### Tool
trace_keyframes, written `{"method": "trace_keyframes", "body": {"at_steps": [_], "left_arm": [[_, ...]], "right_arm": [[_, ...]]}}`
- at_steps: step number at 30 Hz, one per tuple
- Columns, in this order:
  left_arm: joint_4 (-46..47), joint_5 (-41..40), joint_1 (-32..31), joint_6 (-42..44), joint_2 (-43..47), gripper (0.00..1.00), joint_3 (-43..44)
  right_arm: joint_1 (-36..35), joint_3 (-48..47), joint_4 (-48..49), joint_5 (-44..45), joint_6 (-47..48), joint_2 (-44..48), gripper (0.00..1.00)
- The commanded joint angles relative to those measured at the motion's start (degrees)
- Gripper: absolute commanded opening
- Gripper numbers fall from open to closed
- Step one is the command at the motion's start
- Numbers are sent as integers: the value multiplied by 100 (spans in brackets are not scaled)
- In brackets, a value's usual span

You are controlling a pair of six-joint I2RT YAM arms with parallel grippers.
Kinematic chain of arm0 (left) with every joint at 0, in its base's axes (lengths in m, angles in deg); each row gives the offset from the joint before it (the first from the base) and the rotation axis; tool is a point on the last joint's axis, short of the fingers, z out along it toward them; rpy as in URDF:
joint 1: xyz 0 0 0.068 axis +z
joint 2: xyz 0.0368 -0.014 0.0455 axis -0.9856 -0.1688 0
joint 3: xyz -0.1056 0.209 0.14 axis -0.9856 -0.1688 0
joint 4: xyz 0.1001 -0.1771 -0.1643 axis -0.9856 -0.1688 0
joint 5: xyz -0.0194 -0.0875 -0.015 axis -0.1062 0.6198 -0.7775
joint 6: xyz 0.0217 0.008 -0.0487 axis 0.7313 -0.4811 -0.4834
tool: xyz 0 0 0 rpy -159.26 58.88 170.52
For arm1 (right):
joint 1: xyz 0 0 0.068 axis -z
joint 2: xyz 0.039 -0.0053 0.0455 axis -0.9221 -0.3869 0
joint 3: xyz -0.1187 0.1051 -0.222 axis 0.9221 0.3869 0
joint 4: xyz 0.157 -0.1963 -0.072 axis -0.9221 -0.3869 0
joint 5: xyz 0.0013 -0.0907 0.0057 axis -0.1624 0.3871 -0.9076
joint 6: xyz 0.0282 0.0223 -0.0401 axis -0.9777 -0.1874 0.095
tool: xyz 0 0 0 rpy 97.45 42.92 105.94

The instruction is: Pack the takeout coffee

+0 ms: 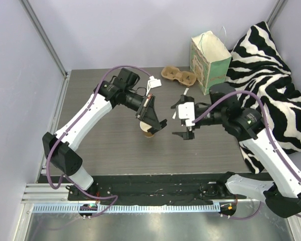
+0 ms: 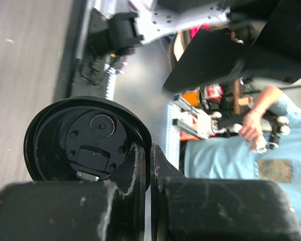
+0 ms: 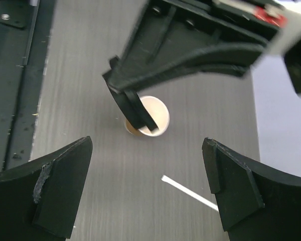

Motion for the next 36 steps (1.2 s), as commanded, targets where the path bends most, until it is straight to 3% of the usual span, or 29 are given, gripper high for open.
{"method": "trace_keyframes", "body": {"at_steps": [1, 9, 13, 18, 22, 24, 25, 28, 29, 31, 35, 36], "left_arm": [[552, 707, -151, -509, 308, 0, -143], [562, 928, -256, -598, 369, 0, -336], [571, 945, -265, -589, 413, 0, -319], [597, 963, -274, -598, 431, 0, -328], [615, 928, -282, -589, 422, 0, -310], [615, 840, -282, -589, 431, 6, -293], [580, 788, -282, -563, 448, 12, -275], [448, 577, -152, -405, 422, 28, -30], [430, 515, -46, -379, 404, 39, 75], [430, 244, 478, -378, 290, 52, 479], [1017, -582, 1754, -1027, 167, 63, 1192], [1689, -749, 2018, -1681, 280, 63, 1158]], "right_arm": [[-821, -127, 76, 642, -217, -9, 100], [-1499, 74, 217, 1021, -375, -246, 90], [-1657, 276, 287, 1100, -454, -255, 75], [-1675, 417, 419, 1215, -560, -264, 63], [-1701, 417, 498, 1206, -709, -282, 43], [-1693, 400, 516, 1197, -840, -299, 35], [-1693, 391, 516, 1180, -902, -299, 23], [-1701, 409, 533, 1206, -1191, -299, 11], [-1693, 409, 577, 1206, -1288, -308, 10], [-1693, 374, 604, 1241, -1604, -361, 6], [-1605, 400, 1085, 1382, -2481, -414, 4], [-1526, 435, 1235, 1364, -2720, -422, 4]]}}
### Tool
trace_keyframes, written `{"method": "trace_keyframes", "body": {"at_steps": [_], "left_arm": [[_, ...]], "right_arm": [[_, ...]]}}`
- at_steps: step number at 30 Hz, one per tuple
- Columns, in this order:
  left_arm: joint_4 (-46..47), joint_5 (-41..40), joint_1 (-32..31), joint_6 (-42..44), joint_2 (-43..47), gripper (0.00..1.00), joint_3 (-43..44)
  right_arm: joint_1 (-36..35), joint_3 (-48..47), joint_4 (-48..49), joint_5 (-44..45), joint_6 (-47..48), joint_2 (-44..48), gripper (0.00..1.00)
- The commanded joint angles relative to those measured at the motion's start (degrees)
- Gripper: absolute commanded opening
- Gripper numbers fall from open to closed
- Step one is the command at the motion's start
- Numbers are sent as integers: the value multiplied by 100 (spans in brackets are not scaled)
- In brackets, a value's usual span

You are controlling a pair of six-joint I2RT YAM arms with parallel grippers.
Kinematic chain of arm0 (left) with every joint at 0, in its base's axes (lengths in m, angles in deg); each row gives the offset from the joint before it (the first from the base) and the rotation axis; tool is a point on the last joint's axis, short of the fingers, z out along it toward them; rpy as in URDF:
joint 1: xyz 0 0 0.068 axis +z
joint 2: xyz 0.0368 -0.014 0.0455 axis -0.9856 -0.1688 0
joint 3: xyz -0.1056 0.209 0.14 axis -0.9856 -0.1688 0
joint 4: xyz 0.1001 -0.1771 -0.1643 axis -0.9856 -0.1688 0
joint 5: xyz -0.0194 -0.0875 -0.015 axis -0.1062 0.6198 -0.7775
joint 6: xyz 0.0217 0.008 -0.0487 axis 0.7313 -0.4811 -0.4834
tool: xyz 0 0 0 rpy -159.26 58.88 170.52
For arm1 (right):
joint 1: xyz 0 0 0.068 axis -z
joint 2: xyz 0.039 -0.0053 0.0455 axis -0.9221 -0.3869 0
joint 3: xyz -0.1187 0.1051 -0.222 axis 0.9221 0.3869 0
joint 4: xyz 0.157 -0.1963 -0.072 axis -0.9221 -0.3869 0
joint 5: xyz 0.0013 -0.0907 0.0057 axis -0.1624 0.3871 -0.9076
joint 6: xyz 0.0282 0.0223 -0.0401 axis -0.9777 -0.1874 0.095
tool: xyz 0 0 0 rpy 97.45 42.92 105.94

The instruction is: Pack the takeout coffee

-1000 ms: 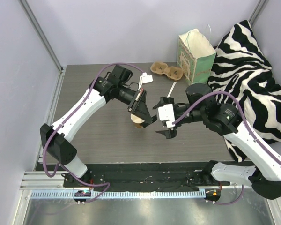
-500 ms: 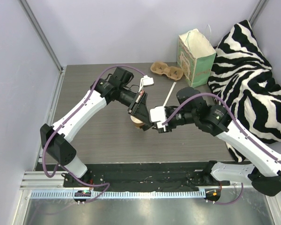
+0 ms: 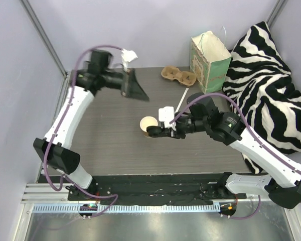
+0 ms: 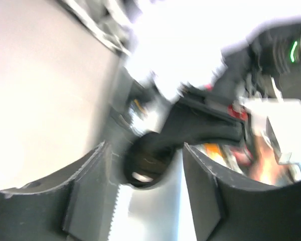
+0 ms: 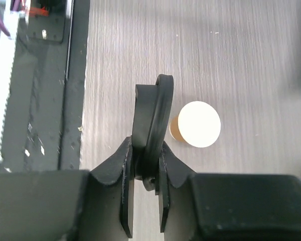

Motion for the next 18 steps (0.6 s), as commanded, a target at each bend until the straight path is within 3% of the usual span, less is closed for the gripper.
{"method": "trace_keyframes", "body": {"at_steps": [1, 3, 6, 9, 11, 14, 18], "left_arm": [[1552, -1021, 1670, -1365, 276, 74, 423], [2219, -1636, 2104, -2067, 531, 92, 125], [2033, -2311, 2666, -1923, 962, 98, -298], [1295, -3251, 2748, -966, 1322, 100, -237], [1186, -3596, 2809, -841, 1700, 100, -611], [1450, -3510, 2976, -1007, 2156, 100, -1515], [1240, -3842, 2644, -395, 2641, 100, -2160]], "right_arm": [[379, -11, 923, 68, -1459, -107, 4], [722, -89, 1293, -387, -2399, -239, 4], [1522, -247, 1864, -1159, -3938, -696, 4], [1972, -240, 2558, -1854, -5271, -1179, 4], [2104, -91, 3310, -2137, -5951, -1329, 4], [2122, 339, 4286, -2428, -6928, -1496, 4], [2122, 1033, 5589, -2595, -8035, -1654, 5]]}}
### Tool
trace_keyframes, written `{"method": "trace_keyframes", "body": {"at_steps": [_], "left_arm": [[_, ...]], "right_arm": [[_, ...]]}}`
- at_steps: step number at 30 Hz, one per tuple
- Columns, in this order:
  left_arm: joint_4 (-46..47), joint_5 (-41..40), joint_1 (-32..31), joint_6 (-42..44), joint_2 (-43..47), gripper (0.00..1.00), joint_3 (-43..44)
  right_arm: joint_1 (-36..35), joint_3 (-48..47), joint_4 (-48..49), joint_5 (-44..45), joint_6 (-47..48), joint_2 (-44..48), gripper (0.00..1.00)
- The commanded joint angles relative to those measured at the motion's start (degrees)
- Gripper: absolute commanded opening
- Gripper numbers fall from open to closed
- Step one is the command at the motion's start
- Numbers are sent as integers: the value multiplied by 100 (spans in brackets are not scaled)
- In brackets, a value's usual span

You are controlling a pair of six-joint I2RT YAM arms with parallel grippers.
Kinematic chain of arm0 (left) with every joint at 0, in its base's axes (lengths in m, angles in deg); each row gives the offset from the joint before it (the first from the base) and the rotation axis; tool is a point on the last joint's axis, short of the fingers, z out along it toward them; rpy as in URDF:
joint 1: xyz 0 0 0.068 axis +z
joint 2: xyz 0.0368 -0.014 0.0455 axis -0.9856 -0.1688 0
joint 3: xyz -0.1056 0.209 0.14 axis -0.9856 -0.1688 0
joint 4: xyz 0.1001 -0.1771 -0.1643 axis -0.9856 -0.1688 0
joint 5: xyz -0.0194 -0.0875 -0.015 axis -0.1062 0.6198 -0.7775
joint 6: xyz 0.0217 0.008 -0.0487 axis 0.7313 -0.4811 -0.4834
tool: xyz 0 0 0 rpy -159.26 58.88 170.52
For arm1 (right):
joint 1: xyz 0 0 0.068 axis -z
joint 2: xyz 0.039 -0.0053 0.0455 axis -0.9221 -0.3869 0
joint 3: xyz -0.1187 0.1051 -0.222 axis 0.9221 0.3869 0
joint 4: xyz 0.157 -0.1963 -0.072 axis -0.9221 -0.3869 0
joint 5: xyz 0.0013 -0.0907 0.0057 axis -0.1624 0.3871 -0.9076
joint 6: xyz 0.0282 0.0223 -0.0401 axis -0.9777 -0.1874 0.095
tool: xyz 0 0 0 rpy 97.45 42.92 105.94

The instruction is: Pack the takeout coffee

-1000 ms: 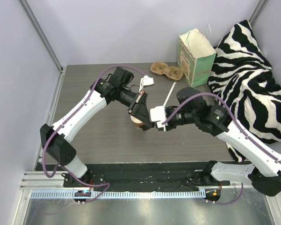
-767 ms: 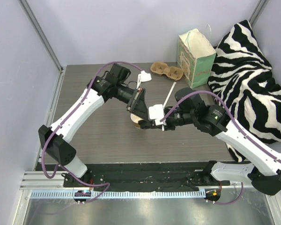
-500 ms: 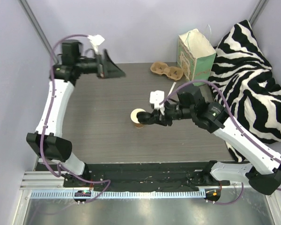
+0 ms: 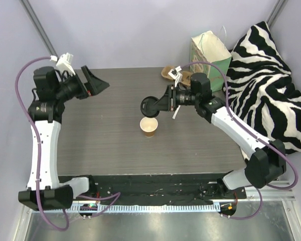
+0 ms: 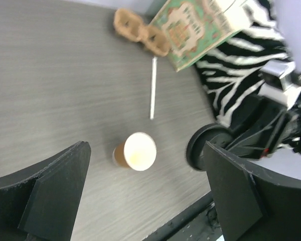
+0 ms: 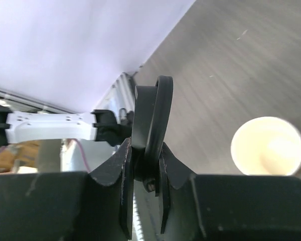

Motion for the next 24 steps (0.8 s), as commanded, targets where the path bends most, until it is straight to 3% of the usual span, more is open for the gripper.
{"method": "trace_keyframes", "body": {"at_steps": [1, 3, 6, 10, 16, 24], "left_arm": [[-207, -968, -565, 767, 377, 100, -609], [-348, -1287, -935, 1260, 571, 99, -697], [-690, -1526, -1200, 1515, 545, 90, -663], [-990, -1517, -1753, 1612, 282, 67, -619], [-1183, -1693, -2483, 1929, -420, 45, -312], [-1254, -1711, -3117, 1947, -1107, 35, 172]], "right_arm": [[-25, 492, 2250, -552, -1966, -39, 5], [-25, 774, 2543, -482, -2188, -127, 6], [-42, 1107, 2930, -332, -2443, -303, 6], [-112, 1205, 3045, -297, -2487, -505, 6], [-130, 1311, 2992, -209, -2347, -523, 6], [-148, 1381, 2870, -200, -2242, -514, 6]]}}
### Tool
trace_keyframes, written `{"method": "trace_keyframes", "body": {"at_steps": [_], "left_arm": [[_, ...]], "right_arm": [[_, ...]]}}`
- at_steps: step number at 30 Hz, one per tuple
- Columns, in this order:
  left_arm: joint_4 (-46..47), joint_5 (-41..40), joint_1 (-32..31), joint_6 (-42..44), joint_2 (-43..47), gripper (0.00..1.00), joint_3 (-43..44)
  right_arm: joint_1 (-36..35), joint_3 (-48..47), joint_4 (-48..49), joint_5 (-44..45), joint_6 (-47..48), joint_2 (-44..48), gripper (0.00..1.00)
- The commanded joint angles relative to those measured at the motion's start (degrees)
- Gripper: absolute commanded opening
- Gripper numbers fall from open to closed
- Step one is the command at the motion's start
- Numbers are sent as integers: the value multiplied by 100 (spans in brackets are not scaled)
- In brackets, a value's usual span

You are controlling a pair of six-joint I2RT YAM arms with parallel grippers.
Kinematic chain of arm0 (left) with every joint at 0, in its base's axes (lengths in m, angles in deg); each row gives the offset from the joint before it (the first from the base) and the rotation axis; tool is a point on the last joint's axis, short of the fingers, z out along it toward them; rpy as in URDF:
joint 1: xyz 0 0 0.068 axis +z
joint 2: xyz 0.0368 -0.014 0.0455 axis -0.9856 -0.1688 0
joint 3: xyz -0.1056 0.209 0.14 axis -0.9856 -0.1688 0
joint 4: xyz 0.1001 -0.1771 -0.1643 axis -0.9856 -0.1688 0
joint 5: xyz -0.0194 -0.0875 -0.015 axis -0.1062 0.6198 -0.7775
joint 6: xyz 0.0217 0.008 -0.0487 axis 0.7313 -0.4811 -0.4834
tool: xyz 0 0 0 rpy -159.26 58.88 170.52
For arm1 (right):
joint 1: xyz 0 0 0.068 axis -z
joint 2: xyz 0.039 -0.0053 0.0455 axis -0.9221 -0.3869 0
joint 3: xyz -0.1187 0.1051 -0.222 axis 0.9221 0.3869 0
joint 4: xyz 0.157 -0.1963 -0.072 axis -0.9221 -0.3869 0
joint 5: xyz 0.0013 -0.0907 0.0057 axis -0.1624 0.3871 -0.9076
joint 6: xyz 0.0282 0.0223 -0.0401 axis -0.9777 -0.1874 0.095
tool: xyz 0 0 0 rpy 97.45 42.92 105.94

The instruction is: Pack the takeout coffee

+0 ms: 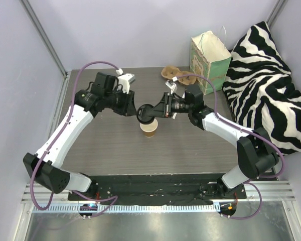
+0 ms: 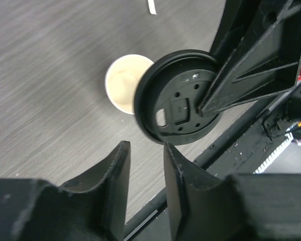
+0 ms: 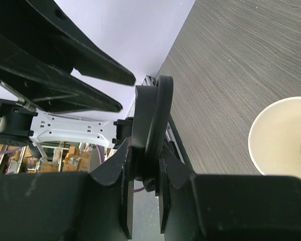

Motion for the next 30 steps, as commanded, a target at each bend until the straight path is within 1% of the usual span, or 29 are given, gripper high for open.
{"method": "trace_keyframes", "body": {"at_steps": [1, 8, 26, 29, 30], "left_arm": [[3, 33, -168, 76, -115, 34, 367], [99, 26, -370, 67, -256, 31, 332], [249, -54, -388, -91, -581, 27, 499], [223, -28, -388, -100, -634, 26, 516], [205, -1, -388, -118, -677, 22, 534]], "right_arm": [[-41, -16, 198, 41, 71, 128, 6], [-41, -42, 207, 6, 71, 102, 7], [-41, -33, 207, -39, 98, 119, 6], [-49, -42, 216, -65, 106, 128, 6], [-41, -33, 216, -65, 106, 128, 6]]}}
